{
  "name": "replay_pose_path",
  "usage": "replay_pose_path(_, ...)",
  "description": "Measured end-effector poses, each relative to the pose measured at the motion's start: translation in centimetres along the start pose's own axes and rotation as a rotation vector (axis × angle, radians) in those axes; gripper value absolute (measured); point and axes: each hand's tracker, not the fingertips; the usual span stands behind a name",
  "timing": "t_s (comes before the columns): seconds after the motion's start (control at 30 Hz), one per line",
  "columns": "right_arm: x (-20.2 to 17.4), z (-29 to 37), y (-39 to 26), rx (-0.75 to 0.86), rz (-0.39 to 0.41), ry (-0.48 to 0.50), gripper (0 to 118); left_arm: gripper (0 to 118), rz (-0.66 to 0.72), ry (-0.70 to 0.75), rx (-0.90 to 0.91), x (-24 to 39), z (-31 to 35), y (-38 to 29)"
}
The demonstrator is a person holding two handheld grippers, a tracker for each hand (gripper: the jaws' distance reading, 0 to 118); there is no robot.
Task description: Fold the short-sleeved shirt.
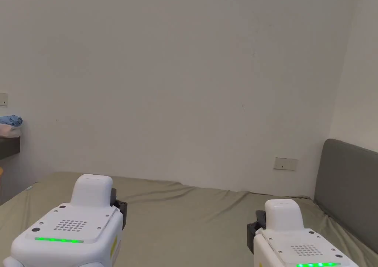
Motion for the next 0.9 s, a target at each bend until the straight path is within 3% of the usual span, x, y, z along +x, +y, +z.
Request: replay_pose_path(0.9,0.46,-0.30,-0.36,-0.007,-0.015,-0.009,0,0,0.003,-0.013,-0.006,0.42,0.06,-0.12)
